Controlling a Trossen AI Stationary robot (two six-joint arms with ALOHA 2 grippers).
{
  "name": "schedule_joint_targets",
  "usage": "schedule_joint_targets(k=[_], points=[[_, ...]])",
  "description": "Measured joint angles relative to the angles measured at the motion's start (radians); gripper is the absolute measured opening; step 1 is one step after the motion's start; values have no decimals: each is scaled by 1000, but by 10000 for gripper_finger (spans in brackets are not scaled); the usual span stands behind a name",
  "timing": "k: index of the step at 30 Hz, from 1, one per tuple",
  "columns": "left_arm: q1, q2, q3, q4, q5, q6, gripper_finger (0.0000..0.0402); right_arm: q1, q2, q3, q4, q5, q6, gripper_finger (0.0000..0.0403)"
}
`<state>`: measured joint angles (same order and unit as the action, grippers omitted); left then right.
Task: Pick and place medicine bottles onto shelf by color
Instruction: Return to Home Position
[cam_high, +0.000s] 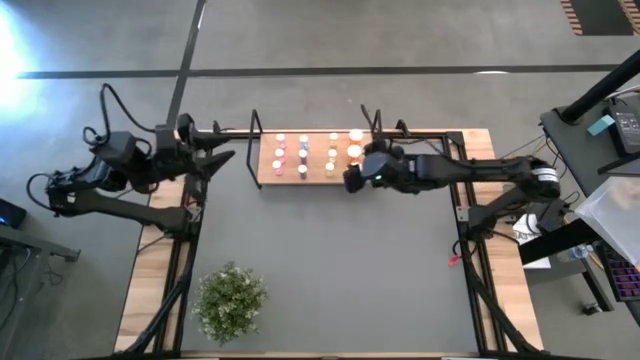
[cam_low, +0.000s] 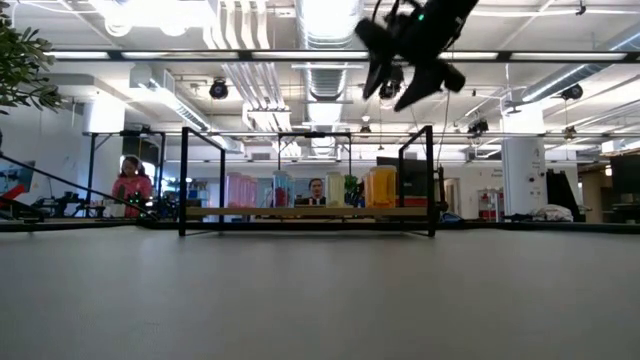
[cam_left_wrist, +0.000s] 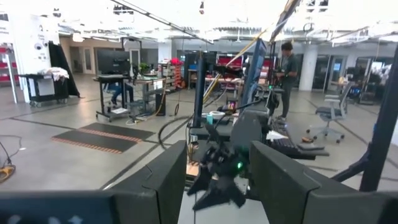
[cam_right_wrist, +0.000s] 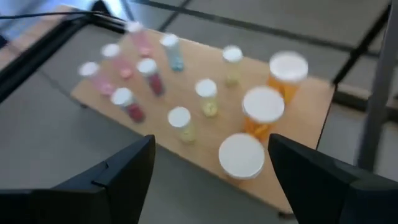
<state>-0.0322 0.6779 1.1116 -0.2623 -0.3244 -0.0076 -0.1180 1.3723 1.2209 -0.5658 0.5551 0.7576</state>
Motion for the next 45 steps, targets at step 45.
schedule_joint_targets(k=[45], points=[[0,-119,-648,860,10,-14,160,2,-769,-494,143,-183,-526,258]])
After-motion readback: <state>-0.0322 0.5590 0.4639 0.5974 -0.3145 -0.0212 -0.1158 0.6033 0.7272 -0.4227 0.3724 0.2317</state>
